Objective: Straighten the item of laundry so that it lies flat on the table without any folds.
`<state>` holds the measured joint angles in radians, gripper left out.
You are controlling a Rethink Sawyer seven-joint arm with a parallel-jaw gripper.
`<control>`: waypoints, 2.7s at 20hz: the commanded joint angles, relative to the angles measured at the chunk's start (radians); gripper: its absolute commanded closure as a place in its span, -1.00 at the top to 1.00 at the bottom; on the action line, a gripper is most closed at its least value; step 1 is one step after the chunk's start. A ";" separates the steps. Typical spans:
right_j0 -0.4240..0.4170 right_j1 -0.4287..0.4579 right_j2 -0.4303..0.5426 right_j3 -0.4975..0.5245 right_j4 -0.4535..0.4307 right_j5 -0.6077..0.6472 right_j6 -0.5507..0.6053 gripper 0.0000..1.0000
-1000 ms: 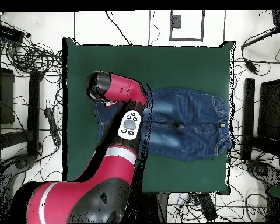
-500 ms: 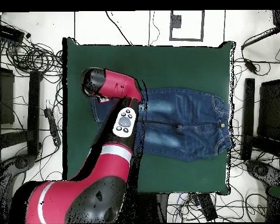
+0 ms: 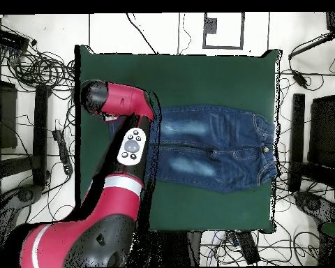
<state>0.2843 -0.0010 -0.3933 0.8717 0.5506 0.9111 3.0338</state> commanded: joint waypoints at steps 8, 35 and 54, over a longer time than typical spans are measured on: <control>-0.023 -0.198 0.095 0.347 0.016 -0.080 0.060 -1.00; -0.158 -0.228 0.280 0.581 -0.282 -0.359 -0.091 -1.00; -0.180 -0.169 0.341 0.554 -0.356 -0.422 -0.020 -1.00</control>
<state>0.1010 -0.2698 -0.1781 1.3876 0.2221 0.5536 3.0423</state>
